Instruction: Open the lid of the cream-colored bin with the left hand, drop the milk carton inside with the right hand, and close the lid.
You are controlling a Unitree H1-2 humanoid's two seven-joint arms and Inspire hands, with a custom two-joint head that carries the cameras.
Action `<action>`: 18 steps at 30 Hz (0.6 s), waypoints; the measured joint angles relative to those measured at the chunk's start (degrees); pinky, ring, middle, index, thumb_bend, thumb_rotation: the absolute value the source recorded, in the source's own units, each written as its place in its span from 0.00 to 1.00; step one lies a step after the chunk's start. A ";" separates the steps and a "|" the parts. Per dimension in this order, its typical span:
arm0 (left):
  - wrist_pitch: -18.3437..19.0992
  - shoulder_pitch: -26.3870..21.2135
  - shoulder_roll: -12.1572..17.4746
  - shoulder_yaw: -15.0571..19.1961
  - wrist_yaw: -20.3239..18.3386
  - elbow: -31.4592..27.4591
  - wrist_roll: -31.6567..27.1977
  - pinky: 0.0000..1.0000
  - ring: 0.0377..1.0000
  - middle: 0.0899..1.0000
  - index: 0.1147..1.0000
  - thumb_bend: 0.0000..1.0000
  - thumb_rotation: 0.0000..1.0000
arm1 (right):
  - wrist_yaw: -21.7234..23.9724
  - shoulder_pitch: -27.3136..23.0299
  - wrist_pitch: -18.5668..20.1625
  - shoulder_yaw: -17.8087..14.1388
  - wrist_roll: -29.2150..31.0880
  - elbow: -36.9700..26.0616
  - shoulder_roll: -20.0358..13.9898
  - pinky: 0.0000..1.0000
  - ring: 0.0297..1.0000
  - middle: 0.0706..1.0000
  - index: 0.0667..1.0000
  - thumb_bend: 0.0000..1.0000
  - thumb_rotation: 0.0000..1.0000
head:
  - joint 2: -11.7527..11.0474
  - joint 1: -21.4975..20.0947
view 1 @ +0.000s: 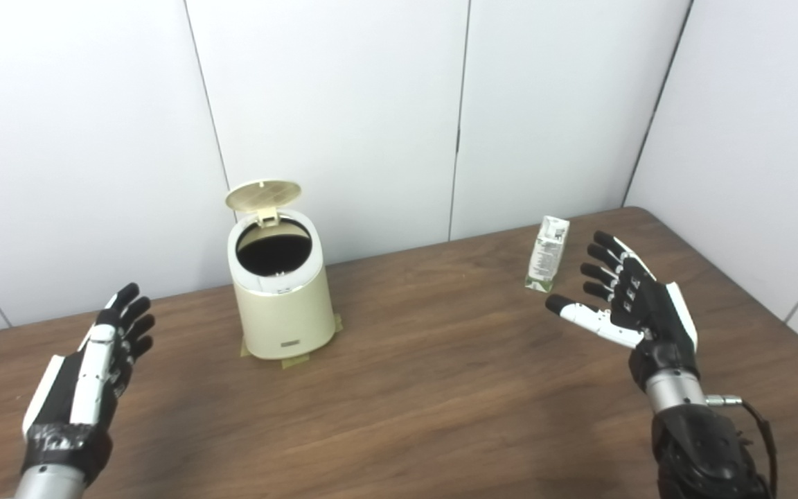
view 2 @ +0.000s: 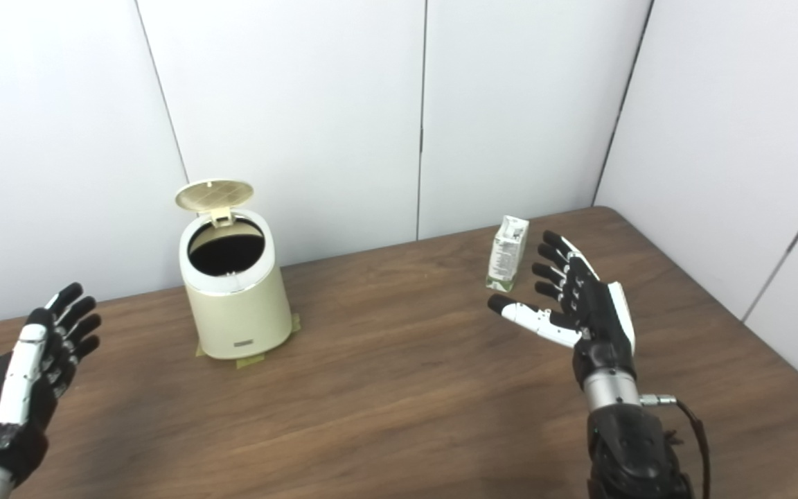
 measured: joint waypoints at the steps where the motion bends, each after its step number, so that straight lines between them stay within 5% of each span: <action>1: 0.00 0.02 0.29 -0.32 -0.40 0.06 -0.26 0.98 0.96 0.97 0.98 0.39 1.00 | 0.03 -0.31 0.20 -0.10 -0.51 0.82 -0.91 0.81 0.86 0.88 0.87 0.87 0.23 | 0.00 -1.23; 13: 0.83 0.02 2.04 -1.65 -1.21 -0.24 -1.98 0.98 0.96 0.96 0.96 0.30 1.00 | 1.27 -9.87 2.34 1.16 -5.23 16.45 -9.32 0.95 0.94 0.94 0.91 0.88 0.15 | -0.70 -3.00; 18: 2.59 0.16 3.12 -1.81 -1.28 -1.82 -2.36 0.98 0.96 0.96 0.97 0.28 1.00 | 3.54 -15.17 2.78 2.42 -5.93 22.38 -11.39 0.93 0.96 0.98 0.96 0.87 0.11 | -0.79 -2.82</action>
